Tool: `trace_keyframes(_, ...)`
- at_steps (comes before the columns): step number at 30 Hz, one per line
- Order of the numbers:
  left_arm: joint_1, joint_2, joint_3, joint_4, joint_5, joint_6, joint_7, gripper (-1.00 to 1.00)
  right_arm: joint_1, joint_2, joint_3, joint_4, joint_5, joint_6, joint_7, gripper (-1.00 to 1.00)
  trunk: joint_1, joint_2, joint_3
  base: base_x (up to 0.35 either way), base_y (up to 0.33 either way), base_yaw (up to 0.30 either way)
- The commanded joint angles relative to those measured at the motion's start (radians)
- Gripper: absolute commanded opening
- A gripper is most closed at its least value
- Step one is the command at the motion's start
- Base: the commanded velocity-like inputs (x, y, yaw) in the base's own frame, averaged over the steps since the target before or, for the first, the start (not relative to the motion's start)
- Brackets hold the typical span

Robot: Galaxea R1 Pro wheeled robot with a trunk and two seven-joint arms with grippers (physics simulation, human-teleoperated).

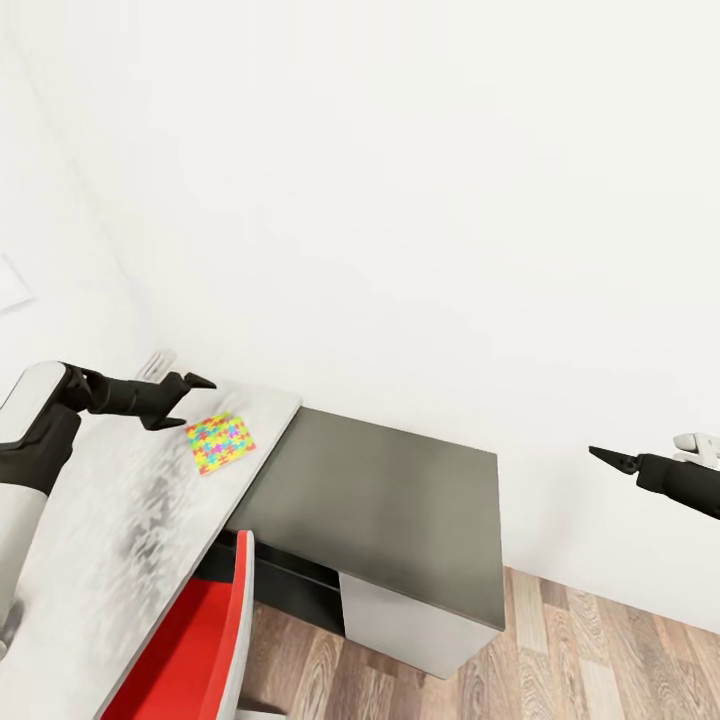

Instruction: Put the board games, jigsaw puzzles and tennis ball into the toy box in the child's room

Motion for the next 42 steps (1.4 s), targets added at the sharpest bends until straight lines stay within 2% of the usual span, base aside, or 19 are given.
trace_keyframes(1, 0.003, 0.002, -0.001, -0.001, 0.011, -0.001, 0.010, 1.00, -0.001, -0.001, -0.001, 0.000, -0.005, 0.007, 0.000, 1.00, 0.001, -0.002, -0.002, 0.090, 0.000, -0.002)
trace_keyframes(11, 0.010, 0.004, 0.001, 0.003, 0.005, -0.001, 0.011, 1.00, -0.001, -0.002, 0.000, 0.000, -0.005, 0.007, 0.000, 1.00, 0.001, -0.002, -0.002, 0.243, 0.000, -0.001)
trace_keyframes(19, 0.009, 0.015, 0.002, 0.030, -0.006, -0.002, 0.010, 1.00, 0.000, -0.002, -0.002, 0.000, -0.005, 0.007, 0.018, 1.00, 0.001, -0.002, -0.002, 0.063, 0.000, 0.000)
trace_keyframes(20, -0.001, 0.017, 0.001, 0.085, -0.035, -0.002, 0.008, 1.00, 0.000, -0.002, -0.005, 0.000, -0.005, 0.007, 0.037, 1.00, 0.001, -0.002, -0.002, 0.007, 0.000, 0.000)
trace_keyframes(21, -0.007, 0.018, 0.001, 0.098, -0.067, -0.002, 0.007, 1.00, 0.000, -0.002, -0.004, 0.000, -0.005, 0.007, 0.041, 1.00, 0.001, -0.002, -0.002, 0.005, 0.000, 0.000)
trace_keyframes(23, -0.012, 0.017, 0.000, 0.110, -0.106, -0.002, 0.000, 1.00, 0.000, -0.002, -0.003, 0.000, -0.005, 0.007, 0.043, 1.00, 0.001, -0.002, -0.002, 0.003, 0.000, 0.000)
trace_keyframes(24, -0.021, 0.012, -0.004, 0.225, -0.269, -0.020, -0.182, 1.00, 0.000, -0.002, -0.005, 0.000, -0.005, 0.007, 0.048, 1.00, 0.001, -0.002, -0.002, 0.000, 0.000, 0.000)
trace_keyframes(25, -0.022, 0.011, -0.005, 0.243, -0.293, -0.027, -0.212, 1.00, 0.000, -0.002, -0.006, 0.000, -0.005, 0.007, 0.048, 1.00, 0.001, -0.002, -0.002, 0.000, 0.000, 0.000)
trace_keyframes(28, -0.025, 0.011, -0.006, 0.337, -0.427, -0.067, -0.383, 1.00, -0.001, -0.004, -0.008, 0.000, -0.005, 0.007, 0.049, 1.00, 0.001, -0.002, -0.002, 0.000, 0.000, 0.000)
trace_keyframes(30, -0.030, 0.012, -0.006, 0.377, -0.476, -0.080, -0.439, 1.00, -0.001, -0.005, -0.009, 0.000, -0.005, 0.007, 0.049, 1.00, 0.001, -0.002, -0.002, 0.000, 0.000, 0.000)
trace_keyframes(35, -0.054, 0.010, -0.010, 0.454, -0.556, -0.153, -0.533, 1.00, 0.000, -0.007, -0.010, 0.000, -0.005, 0.007, 0.072, 1.00, 0.001, -0.002, -0.002, 0.000, 0.000, 0.000)
trace_keyframes(36, -0.058, 0.008, -0.011, 0.484, -0.589, -0.189, -0.571, 1.00, 0.000, -0.007, -0.010, 0.000, -0.005, 0.007, 0.100, 1.00, 0.001, -0.002, -0.002, 0.000, 0.000, 0.000)
trace_keyframes(39, -0.061, 0.006, -0.012, 0.522, -0.654, -0.250, -0.628, 1.00, 0.000, -0.008, -0.011, 0.000, -0.005, 0.007, 0.138, 1.00, 0.001, -0.002, -0.002, 0.000, 0.000, 0.000)
trace_keyframes(40, -0.064, 0.005, -0.011, 0.550, -0.699, -0.286, -0.657, 1.00, 0.000, -0.006, -0.011, 0.000, -0.004, 0.007, 0.153, 1.00, 0.001, -0.002, -0.002, 0.000, 0.000, 0.000)
trace_keyframes(42, -0.071, 0.004, -0.011, 0.578, -0.735, -0.312, -0.678, 1.00, 0.000, -0.004, -0.011, 0.000, -0.004, 0.007, 0.162, 1.00, 0.001, -0.002, -0.002, 0.000, 0.000, 0.000)
